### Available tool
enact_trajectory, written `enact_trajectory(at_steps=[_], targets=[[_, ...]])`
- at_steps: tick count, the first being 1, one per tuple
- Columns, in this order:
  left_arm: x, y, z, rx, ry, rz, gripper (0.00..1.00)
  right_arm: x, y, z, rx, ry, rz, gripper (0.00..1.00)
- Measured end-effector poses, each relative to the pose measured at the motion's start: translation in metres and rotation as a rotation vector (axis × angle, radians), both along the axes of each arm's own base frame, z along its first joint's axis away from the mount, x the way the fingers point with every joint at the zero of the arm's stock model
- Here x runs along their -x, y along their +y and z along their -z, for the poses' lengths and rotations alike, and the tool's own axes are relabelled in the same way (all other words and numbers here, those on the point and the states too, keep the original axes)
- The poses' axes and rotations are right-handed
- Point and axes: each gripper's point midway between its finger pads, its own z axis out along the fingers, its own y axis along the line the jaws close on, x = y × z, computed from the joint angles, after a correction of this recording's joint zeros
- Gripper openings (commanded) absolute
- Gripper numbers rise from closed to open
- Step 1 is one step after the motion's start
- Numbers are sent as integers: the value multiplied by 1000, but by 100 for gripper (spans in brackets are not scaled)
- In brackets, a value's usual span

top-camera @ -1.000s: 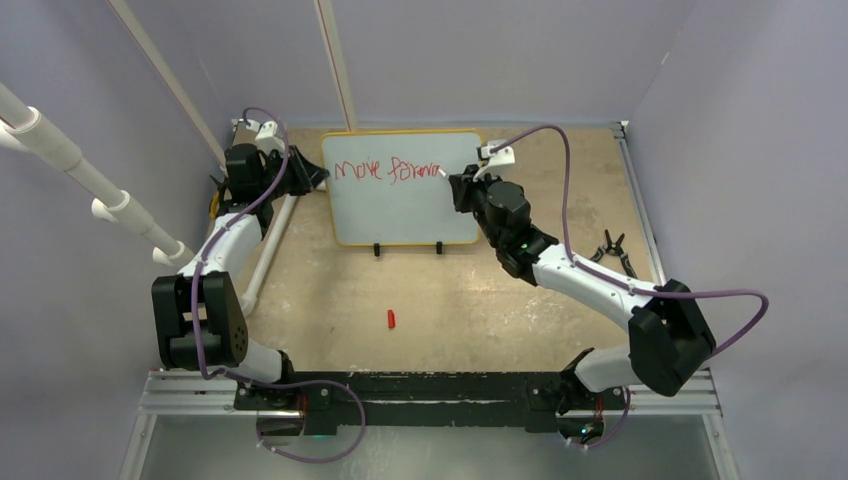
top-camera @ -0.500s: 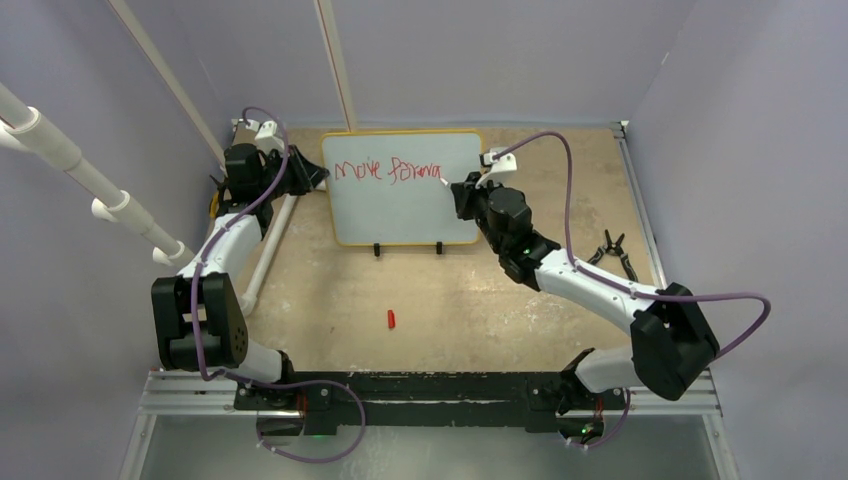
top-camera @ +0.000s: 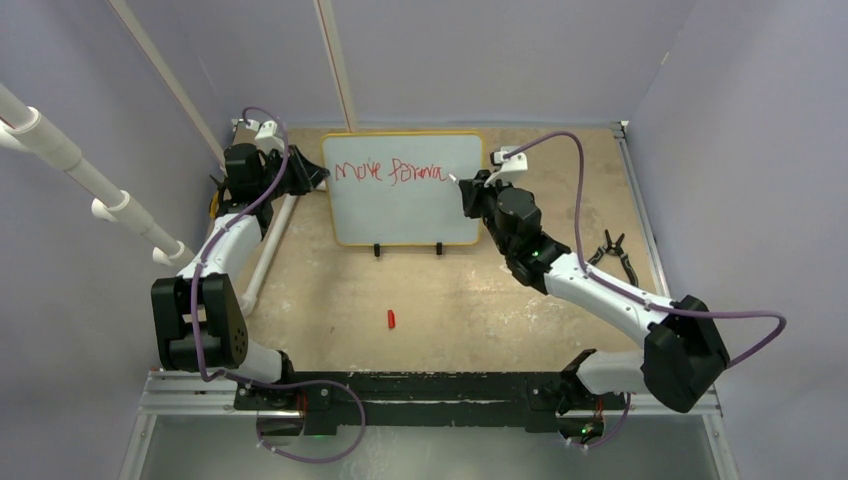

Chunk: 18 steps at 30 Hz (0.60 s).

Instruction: Write a sentence on the whiteboard

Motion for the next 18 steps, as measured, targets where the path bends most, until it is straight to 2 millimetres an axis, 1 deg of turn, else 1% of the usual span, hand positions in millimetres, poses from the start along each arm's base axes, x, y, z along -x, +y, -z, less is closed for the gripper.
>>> enact_trajectory(at_steps=[3, 5, 18], targets=[[0, 0, 0, 1, -1, 3, 15, 2, -2, -14, -19, -32, 0, 0], [0, 0, 0, 1, -1, 3, 15, 2, -2, -19, -28, -48, -4, 0], [0, -1, 0, 1, -1, 4, 15, -7, 9, -6, 13, -37, -30, 0]])
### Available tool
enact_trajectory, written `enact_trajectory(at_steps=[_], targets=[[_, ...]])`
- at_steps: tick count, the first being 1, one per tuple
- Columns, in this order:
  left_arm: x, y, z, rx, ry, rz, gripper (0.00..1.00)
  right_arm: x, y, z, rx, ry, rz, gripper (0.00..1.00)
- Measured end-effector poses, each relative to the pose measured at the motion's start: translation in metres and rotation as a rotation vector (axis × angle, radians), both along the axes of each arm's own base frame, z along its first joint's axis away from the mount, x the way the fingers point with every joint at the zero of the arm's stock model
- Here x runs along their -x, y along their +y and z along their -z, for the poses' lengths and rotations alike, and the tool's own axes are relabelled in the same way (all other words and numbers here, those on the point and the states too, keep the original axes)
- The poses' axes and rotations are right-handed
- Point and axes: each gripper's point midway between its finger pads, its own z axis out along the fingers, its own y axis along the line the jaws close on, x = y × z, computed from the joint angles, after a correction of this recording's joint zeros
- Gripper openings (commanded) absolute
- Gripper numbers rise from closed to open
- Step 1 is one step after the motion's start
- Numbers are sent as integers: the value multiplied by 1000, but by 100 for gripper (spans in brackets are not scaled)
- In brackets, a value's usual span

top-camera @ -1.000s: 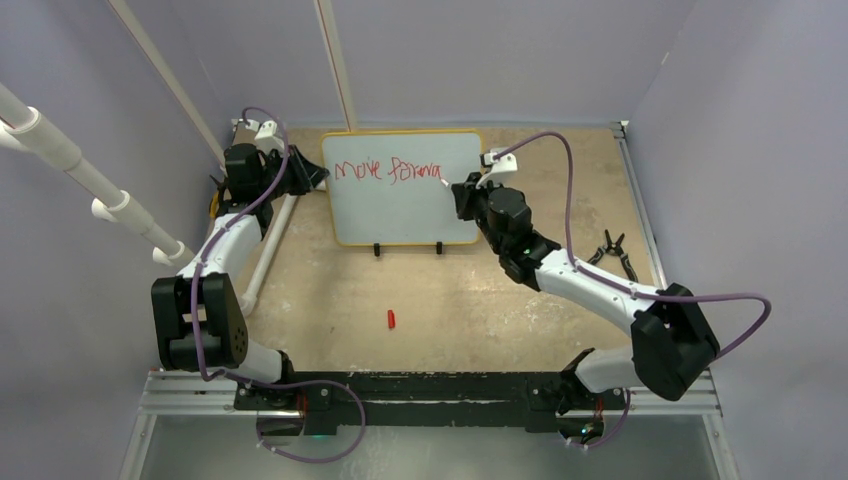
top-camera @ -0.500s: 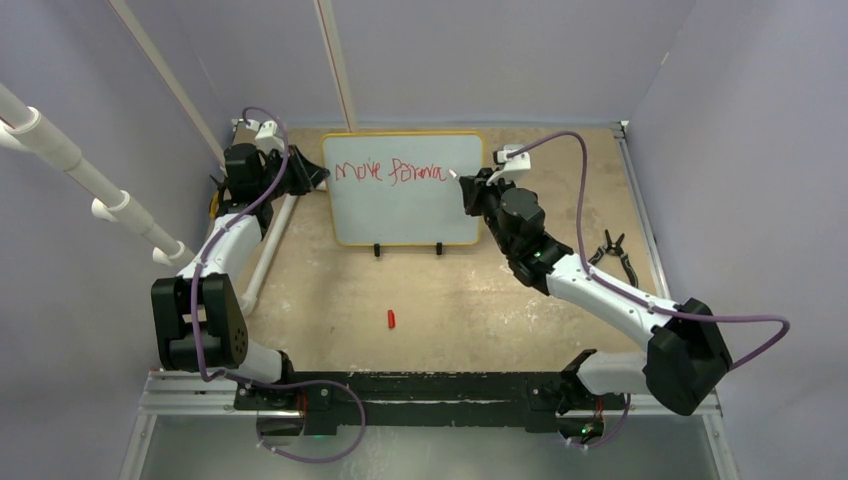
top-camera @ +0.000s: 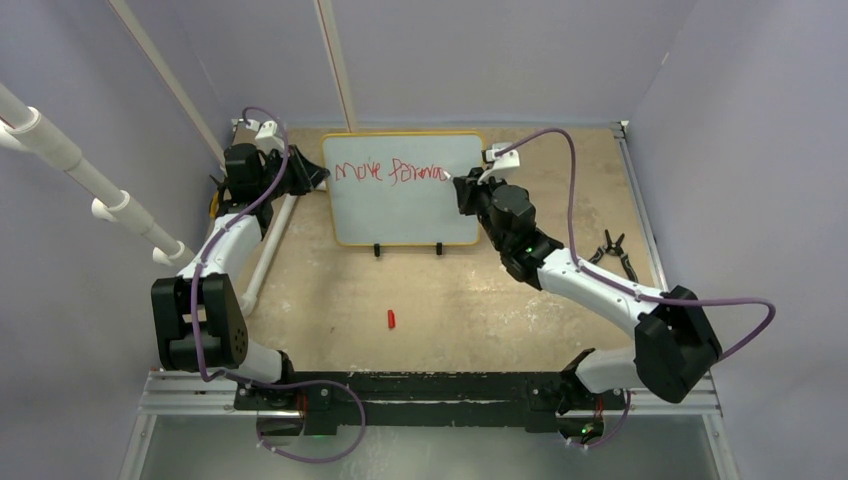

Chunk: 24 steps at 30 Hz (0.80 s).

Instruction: Write a sentence on the whiteboard

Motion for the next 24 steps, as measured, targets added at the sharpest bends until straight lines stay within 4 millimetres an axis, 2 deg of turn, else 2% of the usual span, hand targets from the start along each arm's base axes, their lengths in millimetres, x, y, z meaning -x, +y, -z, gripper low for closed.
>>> enact_trajectory(at_steps=[20, 24], targets=[[0, 0, 0, 0, 0, 0, 15, -2, -6, -2, -6, 4, 36, 0], [0, 0, 0, 0, 0, 0, 15, 3, -12, 7, -7, 26, 53, 0]])
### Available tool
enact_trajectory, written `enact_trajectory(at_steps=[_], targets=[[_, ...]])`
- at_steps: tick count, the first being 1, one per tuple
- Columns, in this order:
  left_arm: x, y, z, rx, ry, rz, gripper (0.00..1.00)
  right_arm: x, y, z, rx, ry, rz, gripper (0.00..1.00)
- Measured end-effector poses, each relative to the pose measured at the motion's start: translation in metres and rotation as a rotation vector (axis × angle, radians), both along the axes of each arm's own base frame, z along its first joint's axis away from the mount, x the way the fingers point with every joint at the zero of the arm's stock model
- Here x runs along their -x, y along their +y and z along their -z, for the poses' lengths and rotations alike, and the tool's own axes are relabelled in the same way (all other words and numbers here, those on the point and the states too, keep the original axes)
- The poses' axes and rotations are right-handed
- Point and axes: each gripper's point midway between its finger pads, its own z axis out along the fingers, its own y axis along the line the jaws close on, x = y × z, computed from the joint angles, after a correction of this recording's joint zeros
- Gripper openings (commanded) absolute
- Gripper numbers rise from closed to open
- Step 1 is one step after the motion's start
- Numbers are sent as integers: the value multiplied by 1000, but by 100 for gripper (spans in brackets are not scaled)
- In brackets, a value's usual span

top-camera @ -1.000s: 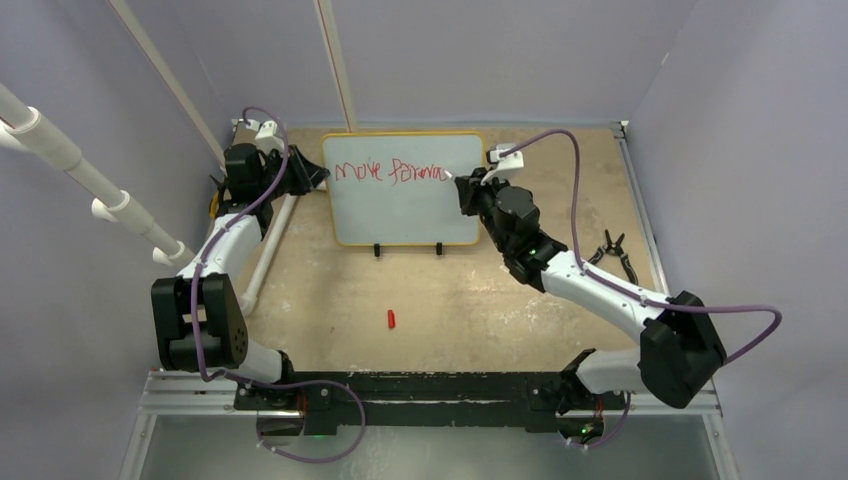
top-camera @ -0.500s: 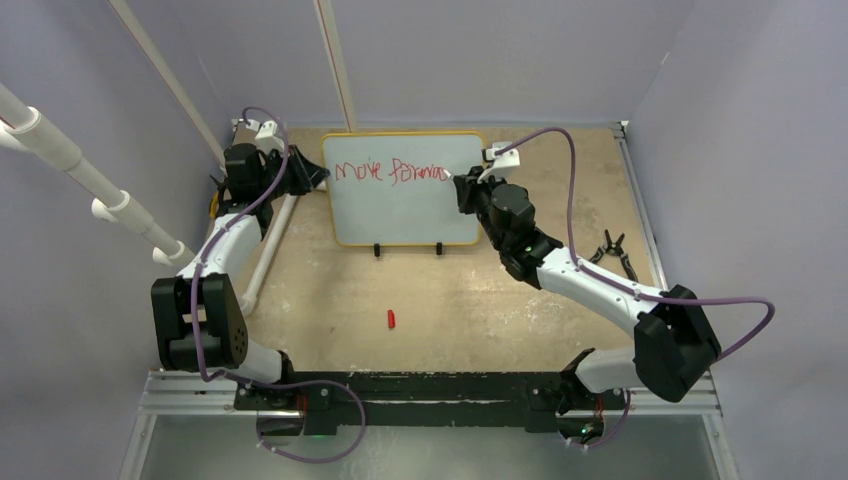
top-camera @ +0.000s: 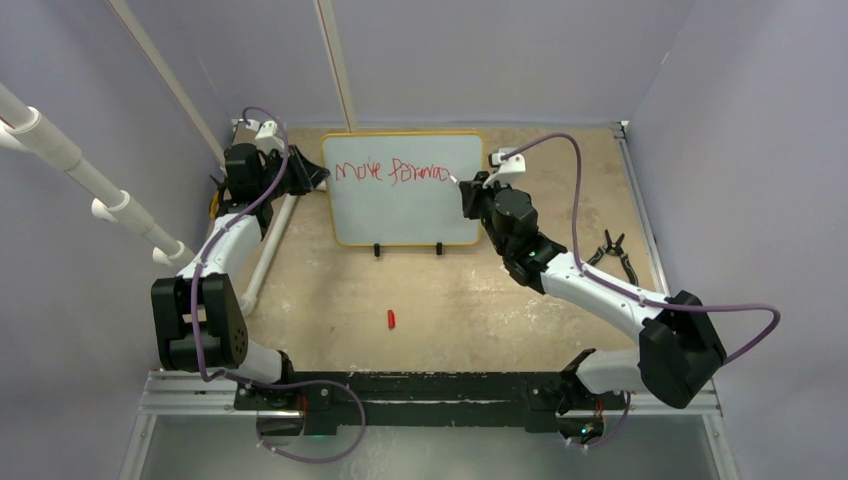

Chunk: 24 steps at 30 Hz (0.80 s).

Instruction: Write a sentence on the whiteboard

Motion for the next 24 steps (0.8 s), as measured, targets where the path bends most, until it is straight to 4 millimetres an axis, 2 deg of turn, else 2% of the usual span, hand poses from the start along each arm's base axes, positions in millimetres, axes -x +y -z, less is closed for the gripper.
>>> enact_trajectory(at_steps=[10, 24], targets=[[0, 0, 0, 0, 0, 0, 15, 3, -1, 12, -13, 31, 2, 0], [0, 0, 0, -1, -1, -1, 15, 2, 0, 6, -27, 9, 3, 0]])
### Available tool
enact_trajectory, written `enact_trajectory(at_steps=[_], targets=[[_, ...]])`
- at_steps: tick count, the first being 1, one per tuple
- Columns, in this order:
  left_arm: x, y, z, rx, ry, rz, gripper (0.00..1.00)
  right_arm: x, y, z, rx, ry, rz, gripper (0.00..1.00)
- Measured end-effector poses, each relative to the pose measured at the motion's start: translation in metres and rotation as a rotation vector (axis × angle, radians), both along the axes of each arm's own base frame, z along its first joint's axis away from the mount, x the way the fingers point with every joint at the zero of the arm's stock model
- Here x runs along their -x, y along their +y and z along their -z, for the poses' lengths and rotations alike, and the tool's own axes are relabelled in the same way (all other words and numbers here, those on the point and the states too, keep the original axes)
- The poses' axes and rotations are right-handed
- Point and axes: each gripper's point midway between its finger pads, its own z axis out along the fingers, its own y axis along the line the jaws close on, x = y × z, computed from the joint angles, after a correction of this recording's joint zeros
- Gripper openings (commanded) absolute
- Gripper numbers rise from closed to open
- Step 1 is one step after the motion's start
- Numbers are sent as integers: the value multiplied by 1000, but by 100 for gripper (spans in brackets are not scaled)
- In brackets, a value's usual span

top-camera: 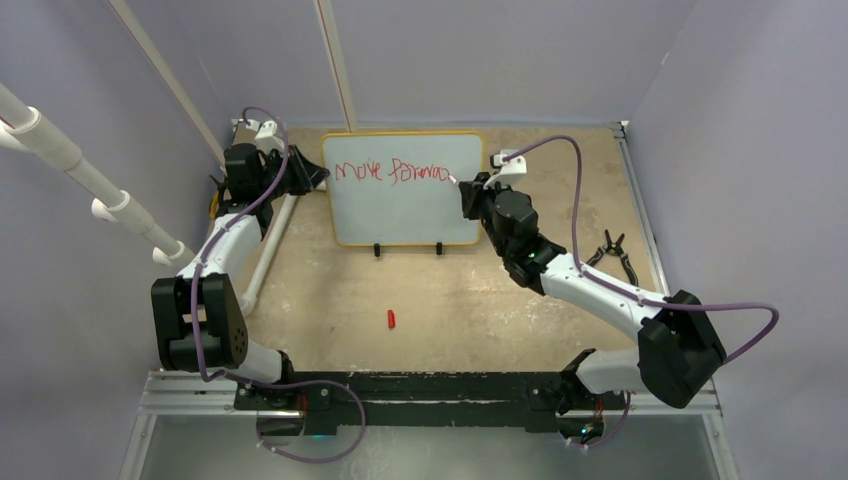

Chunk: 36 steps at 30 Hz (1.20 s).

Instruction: Write a sentence on the whiteboard

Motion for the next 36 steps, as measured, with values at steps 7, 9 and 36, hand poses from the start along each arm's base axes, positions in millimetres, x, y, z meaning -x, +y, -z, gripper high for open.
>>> enact_trajectory(at_steps=[7, 9, 36], targets=[[0, 0, 0, 0, 0, 1, 15, -3, 0, -12, -6, -32, 6, 0], [0, 0, 0, 1, 0, 1, 15, -4, 0, -14, -5, -37, 11, 0], [0, 0, 0, 1, -1, 1, 15, -5, -9, -18, -23, -41, 61, 0]])
